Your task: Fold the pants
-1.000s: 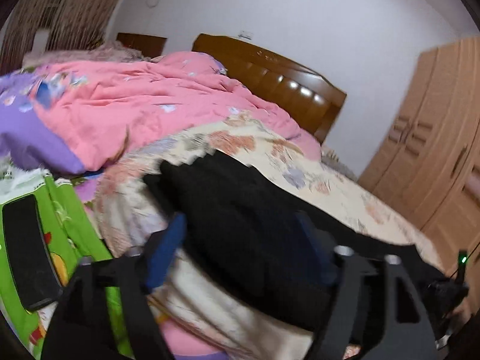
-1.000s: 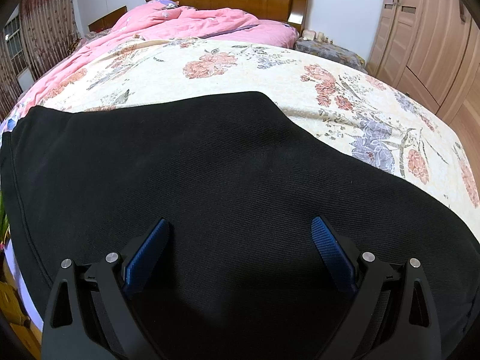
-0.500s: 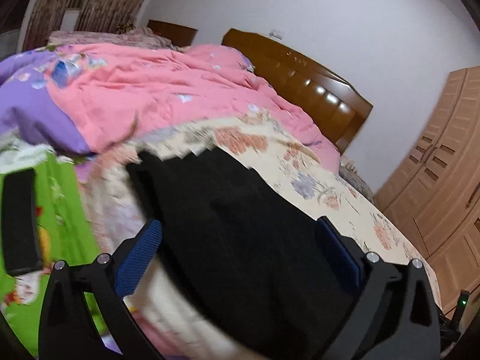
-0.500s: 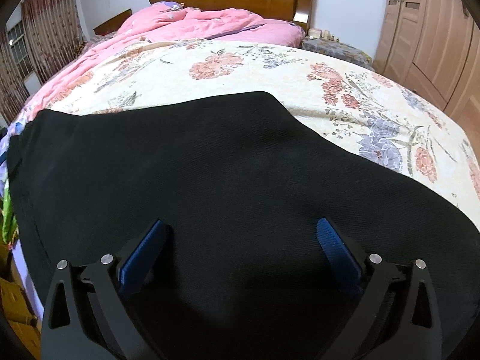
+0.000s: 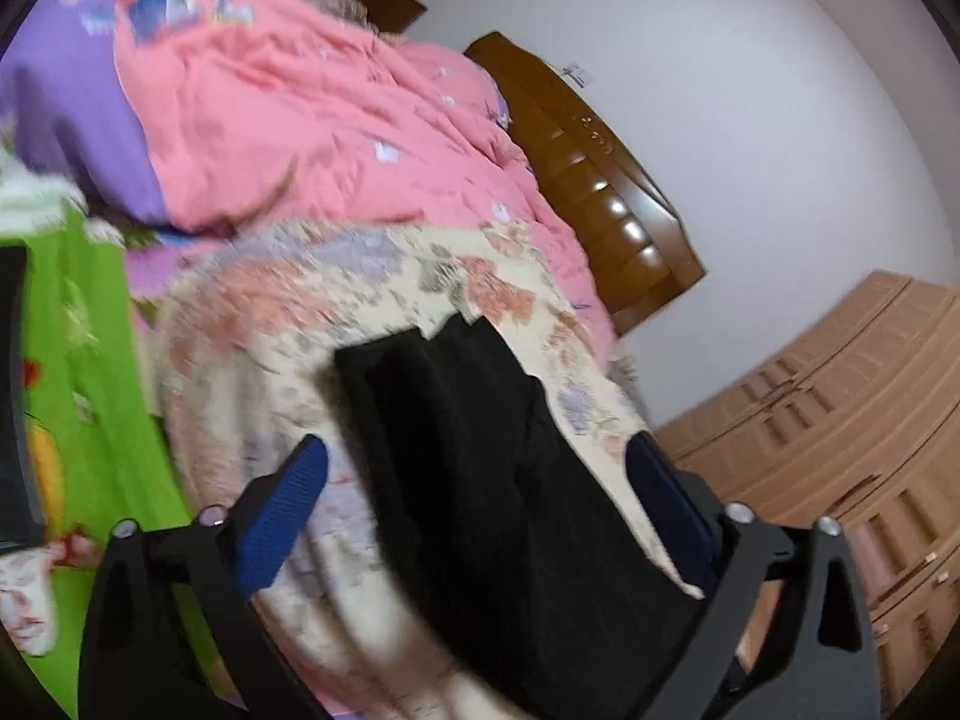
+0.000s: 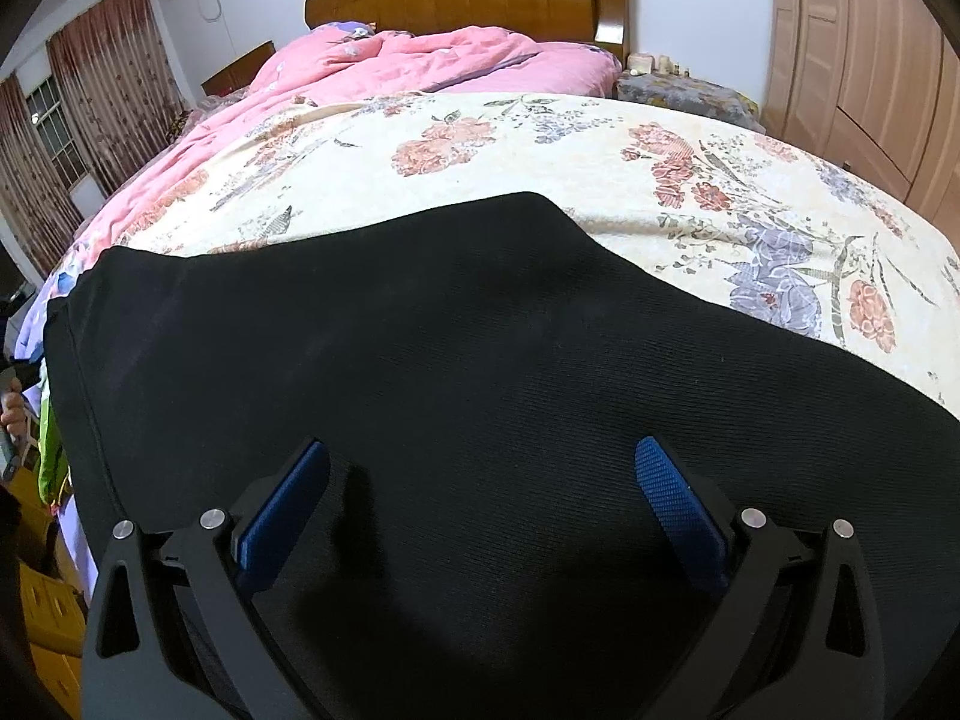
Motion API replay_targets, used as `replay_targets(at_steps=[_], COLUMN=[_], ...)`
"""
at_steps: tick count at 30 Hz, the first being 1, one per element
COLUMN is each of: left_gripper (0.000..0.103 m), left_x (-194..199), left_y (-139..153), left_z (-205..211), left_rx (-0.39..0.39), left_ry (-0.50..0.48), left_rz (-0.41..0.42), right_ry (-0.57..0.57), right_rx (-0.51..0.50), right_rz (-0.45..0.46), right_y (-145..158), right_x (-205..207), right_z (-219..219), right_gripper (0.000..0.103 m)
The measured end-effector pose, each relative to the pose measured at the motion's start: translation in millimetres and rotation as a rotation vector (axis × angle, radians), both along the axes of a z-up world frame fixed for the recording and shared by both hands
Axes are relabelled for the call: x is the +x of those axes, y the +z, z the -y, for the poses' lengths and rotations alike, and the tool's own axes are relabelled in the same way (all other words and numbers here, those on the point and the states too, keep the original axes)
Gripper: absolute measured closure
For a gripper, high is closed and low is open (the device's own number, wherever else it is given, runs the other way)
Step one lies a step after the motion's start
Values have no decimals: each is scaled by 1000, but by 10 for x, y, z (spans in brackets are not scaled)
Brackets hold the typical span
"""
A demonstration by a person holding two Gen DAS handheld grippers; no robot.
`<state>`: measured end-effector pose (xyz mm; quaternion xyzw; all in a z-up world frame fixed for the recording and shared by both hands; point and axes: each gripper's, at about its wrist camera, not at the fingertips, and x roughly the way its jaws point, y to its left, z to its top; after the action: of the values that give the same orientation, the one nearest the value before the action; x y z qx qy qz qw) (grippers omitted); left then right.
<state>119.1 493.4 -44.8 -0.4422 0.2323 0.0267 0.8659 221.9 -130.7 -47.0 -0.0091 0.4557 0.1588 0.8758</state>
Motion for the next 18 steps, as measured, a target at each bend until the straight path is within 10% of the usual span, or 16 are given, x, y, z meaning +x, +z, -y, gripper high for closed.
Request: replay_targets(at_steps=[8,11,14,18], left_gripper=[12,83,86,89], left_x=[260,319,289,273], left_y=[-139,-224,-266,245], left_z=[-53,-96,-114,119], left_rx=[-23,-30,-33,210], left_ry=[-23,-41,-52,-43], left_rz=[24,-19,-14,-14], right_ry=[0,0,0,0], right_rx=[-34,-34,-34,-35], right_rz=[2,1,2,-1], right_y=[-13,-15,-15,-20], right_x=[5,7,6,9], right_z=[-40,-40,-42,-41], right_gripper=[4,4,4,4])
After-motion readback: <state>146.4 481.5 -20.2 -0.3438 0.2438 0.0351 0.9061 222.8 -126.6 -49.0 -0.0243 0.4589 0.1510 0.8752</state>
